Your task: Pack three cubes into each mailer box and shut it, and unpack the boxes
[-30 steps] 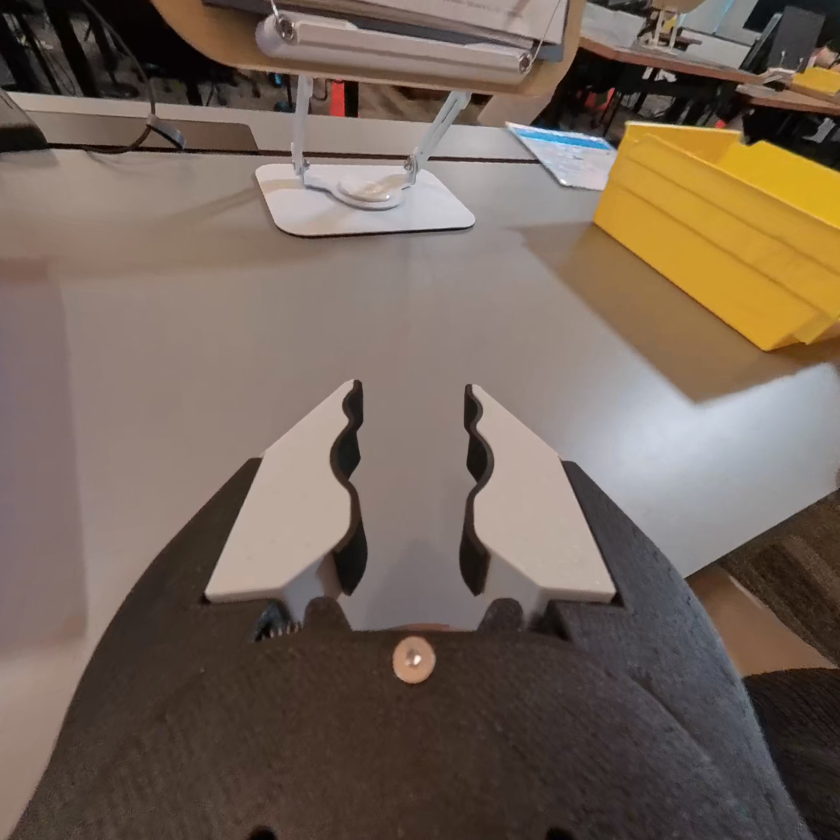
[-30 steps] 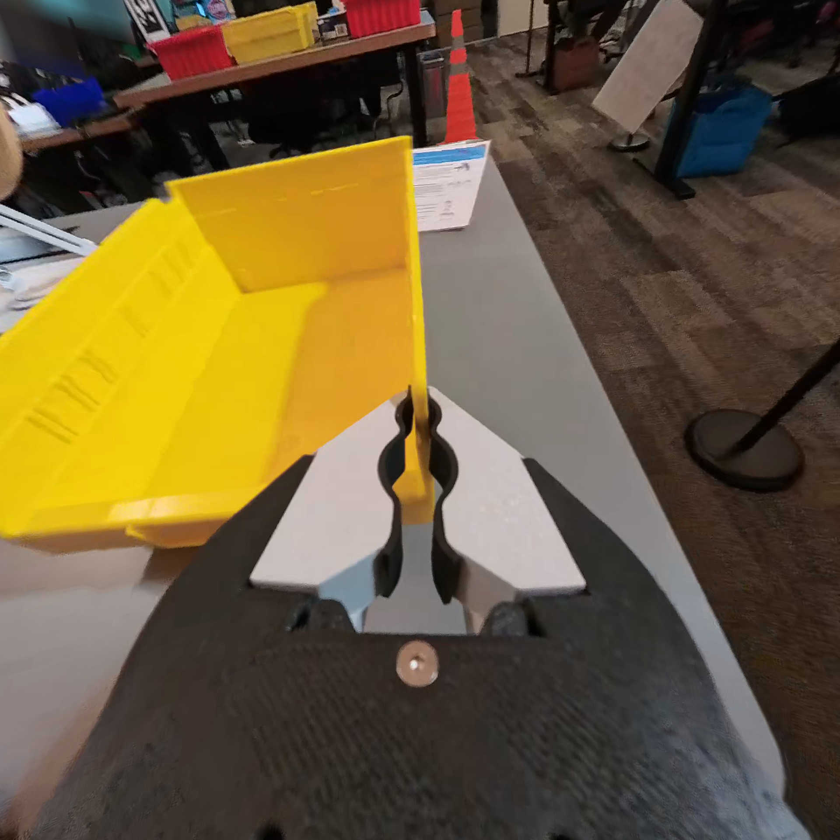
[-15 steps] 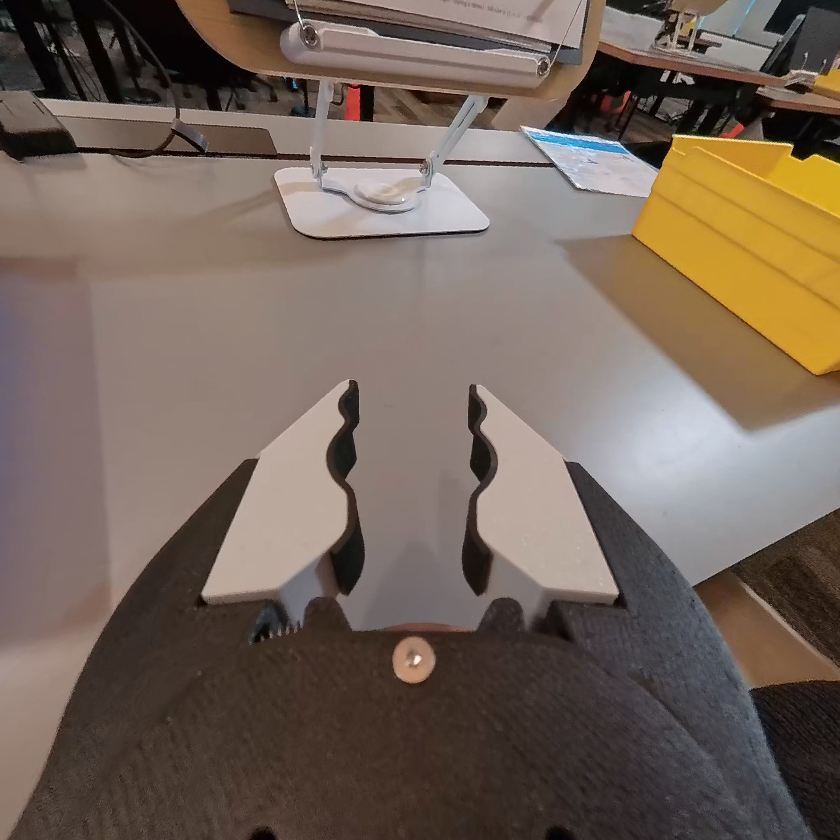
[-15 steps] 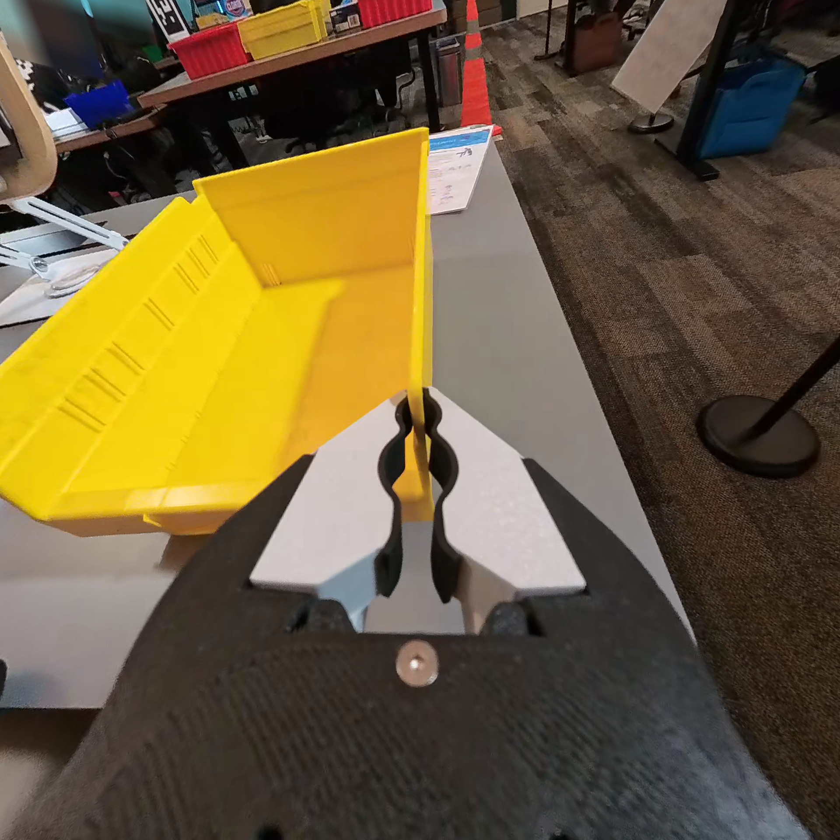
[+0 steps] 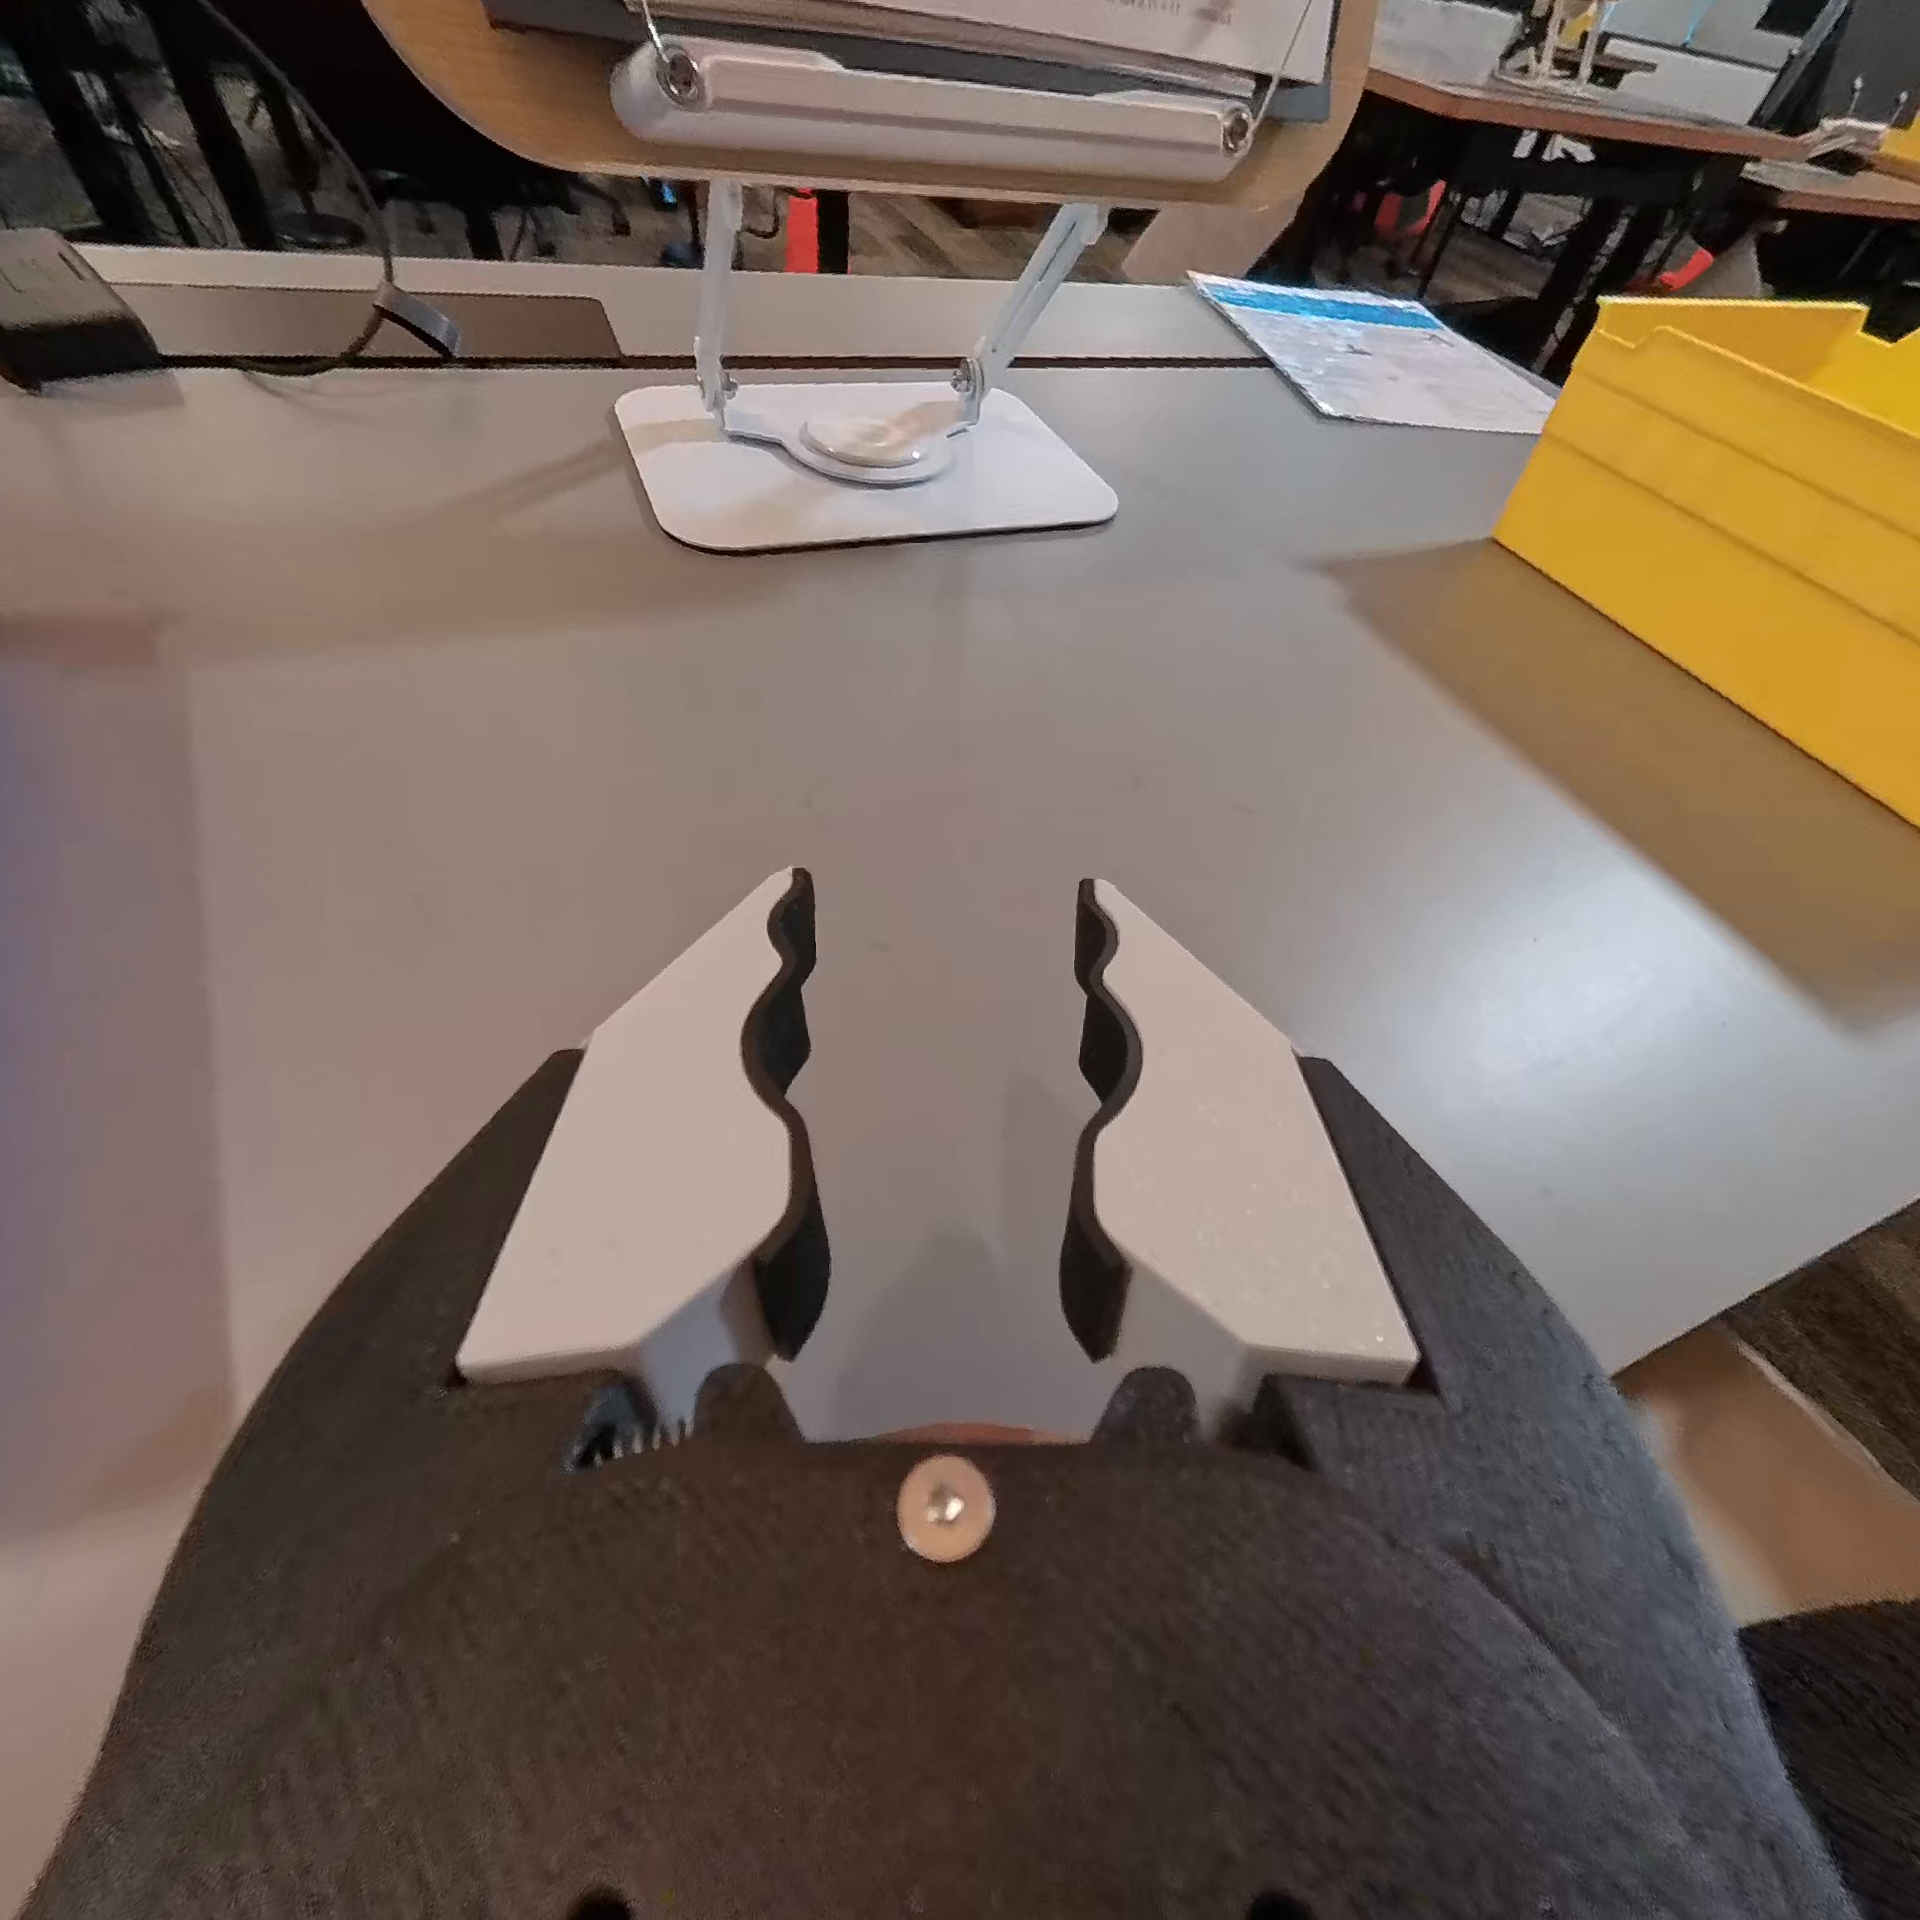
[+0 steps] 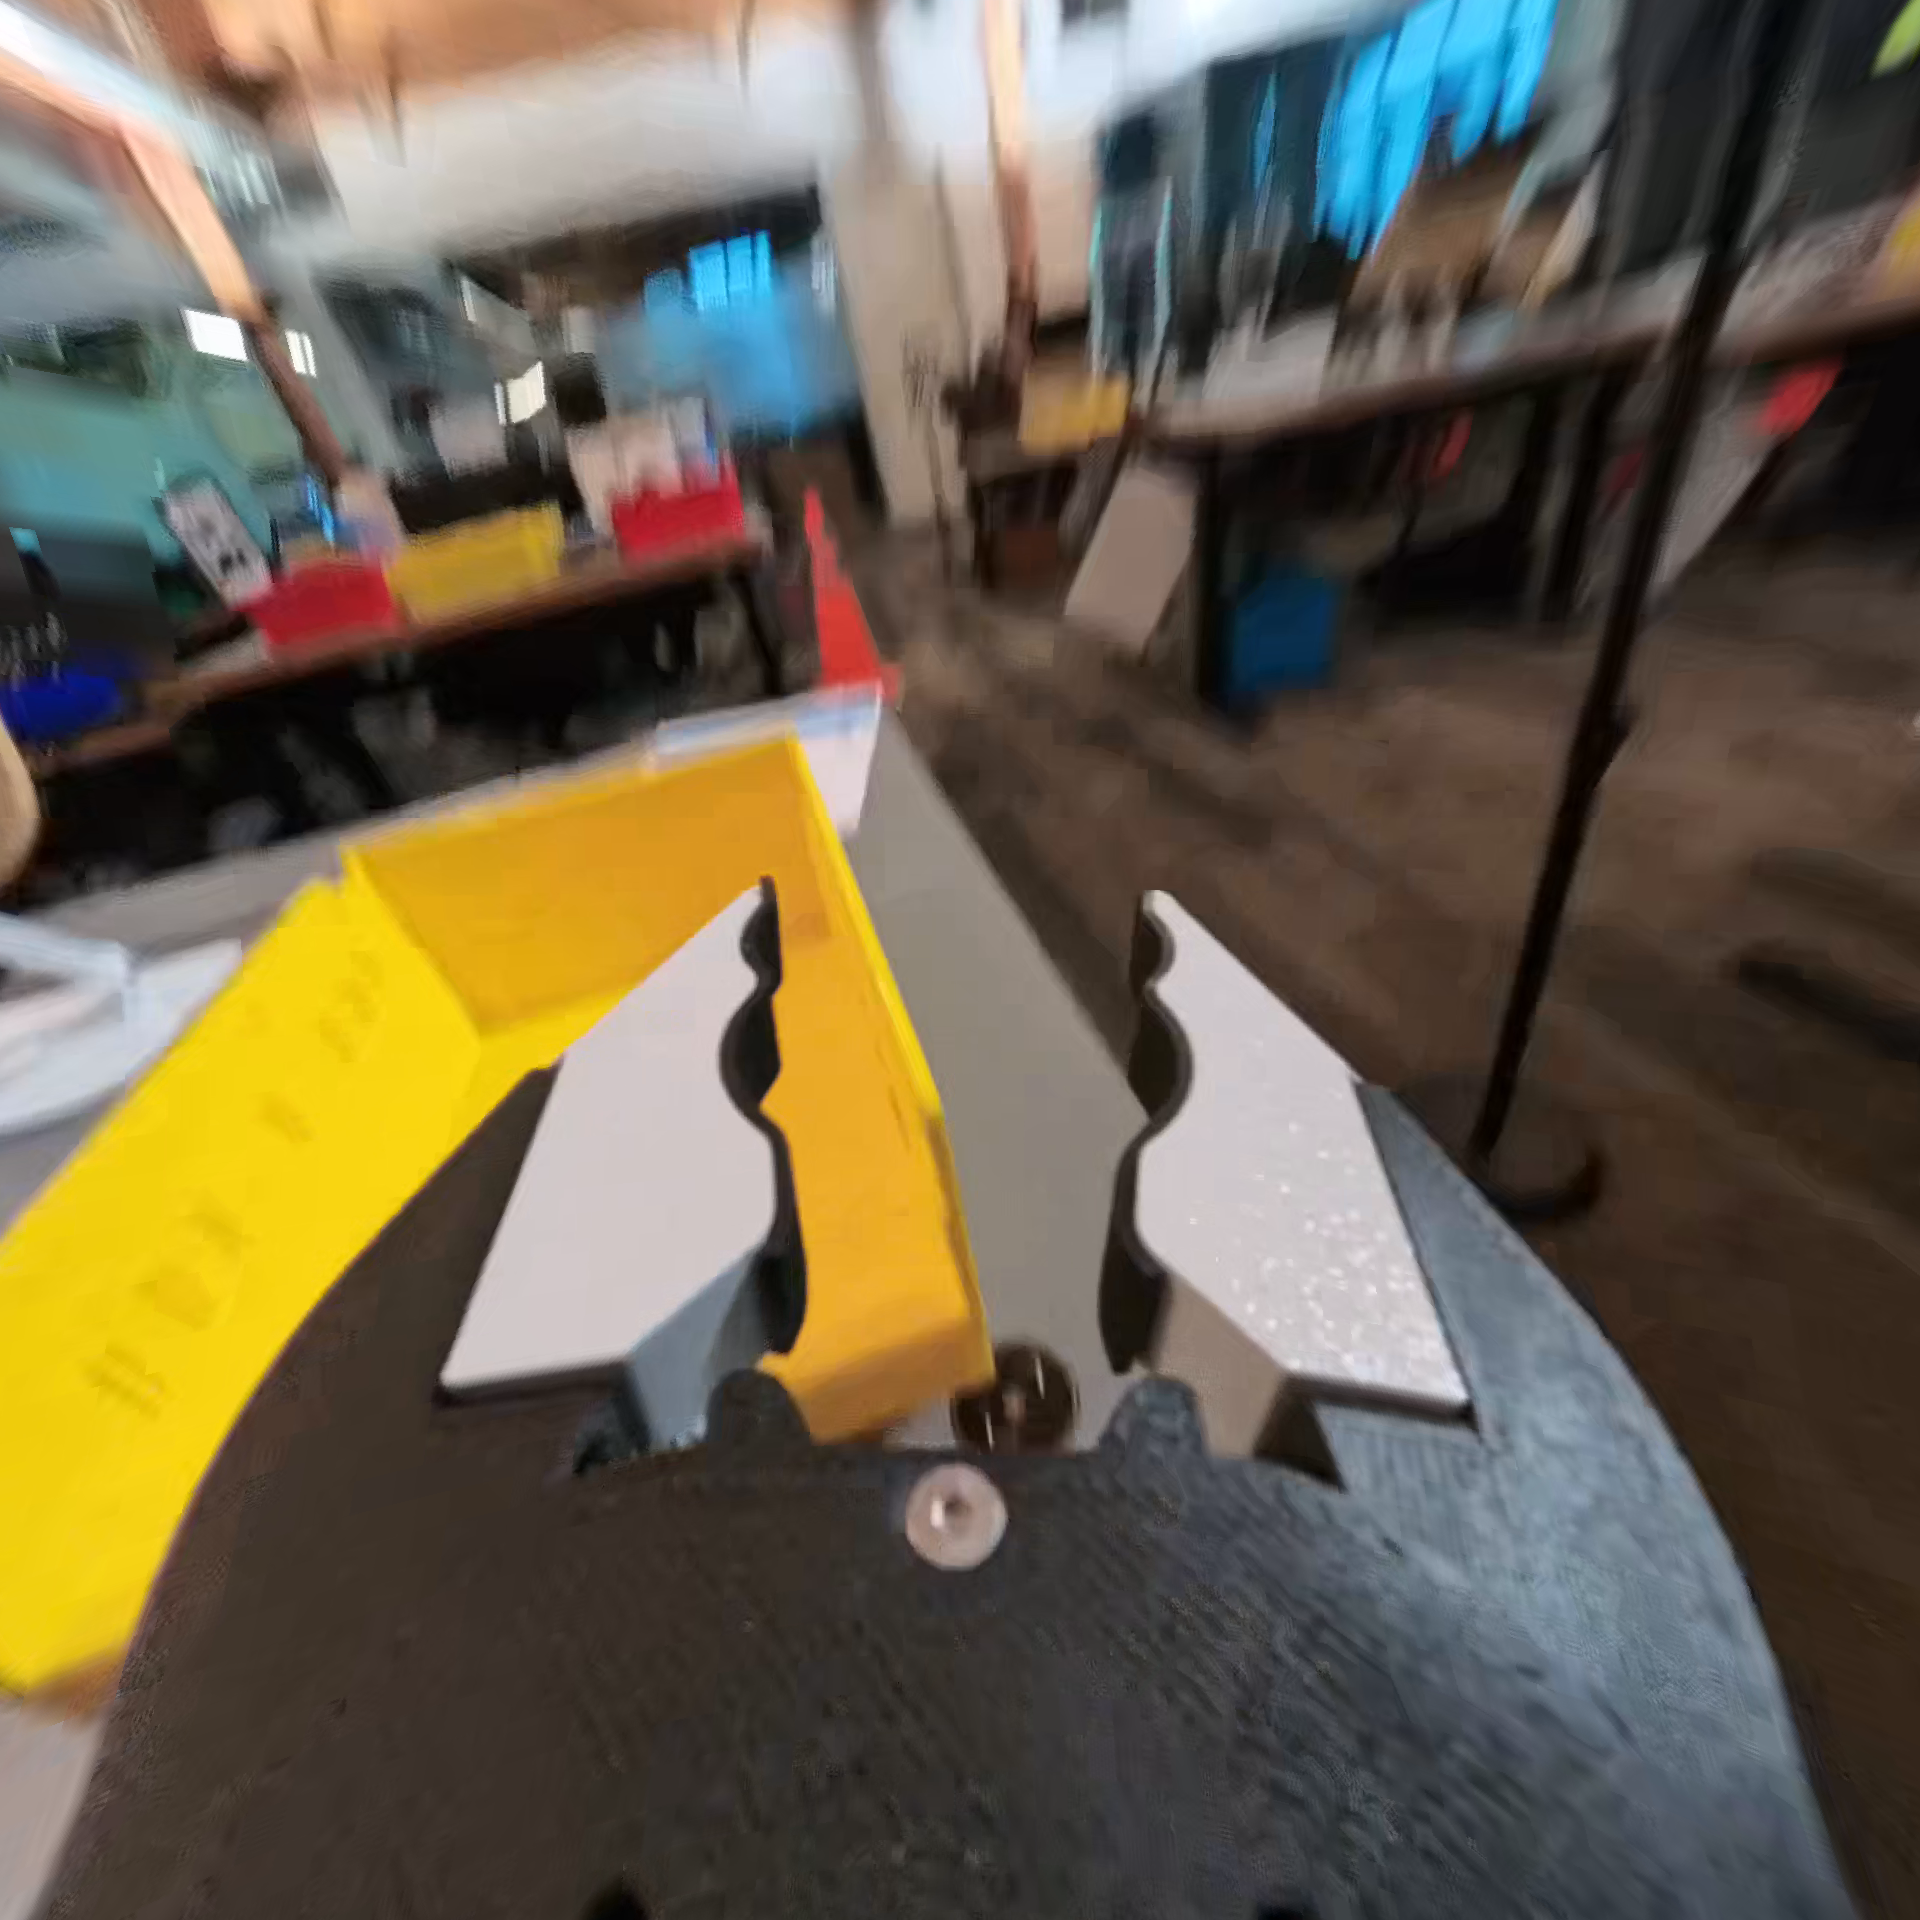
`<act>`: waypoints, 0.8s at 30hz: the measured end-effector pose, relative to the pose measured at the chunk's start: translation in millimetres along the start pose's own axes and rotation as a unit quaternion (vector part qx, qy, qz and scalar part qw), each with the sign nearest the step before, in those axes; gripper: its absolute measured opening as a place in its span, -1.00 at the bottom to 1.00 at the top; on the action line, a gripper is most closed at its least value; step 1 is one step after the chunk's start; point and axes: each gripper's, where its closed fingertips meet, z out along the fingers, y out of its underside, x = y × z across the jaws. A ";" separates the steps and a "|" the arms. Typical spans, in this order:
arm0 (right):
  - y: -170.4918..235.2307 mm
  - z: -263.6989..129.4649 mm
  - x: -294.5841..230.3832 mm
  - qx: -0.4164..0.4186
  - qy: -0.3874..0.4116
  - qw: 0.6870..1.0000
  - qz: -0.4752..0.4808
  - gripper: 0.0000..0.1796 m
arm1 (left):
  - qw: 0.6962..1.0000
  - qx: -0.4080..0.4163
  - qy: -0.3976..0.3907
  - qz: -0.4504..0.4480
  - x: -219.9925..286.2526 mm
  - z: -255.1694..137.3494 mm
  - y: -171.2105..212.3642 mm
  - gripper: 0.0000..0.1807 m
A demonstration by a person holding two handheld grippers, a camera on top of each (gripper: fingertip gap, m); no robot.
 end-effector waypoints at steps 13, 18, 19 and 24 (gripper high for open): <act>4.5 -76.1 -391.6 0.099 -0.415 0.896 -0.124 -0.46 | 0.934 0.127 -0.322 0.083 -151.7 -76.1 -63.4 -0.15; 71.3 -96.9 -440.8 -0.004 -0.523 0.847 -0.094 -0.51 | 0.927 0.024 -0.360 0.103 -208.7 -70.2 -33.0 -0.22; 75.9 -97.2 -442.6 -0.017 -0.533 0.842 -0.083 -0.52 | 0.927 0.003 -0.358 0.109 -215.3 -66.5 -26.1 -0.28; 81.1 -89.8 -438.4 -0.070 -0.556 0.828 -0.008 -0.52 | 0.950 -0.026 -0.305 0.064 -223.7 -54.7 -6.2 -0.97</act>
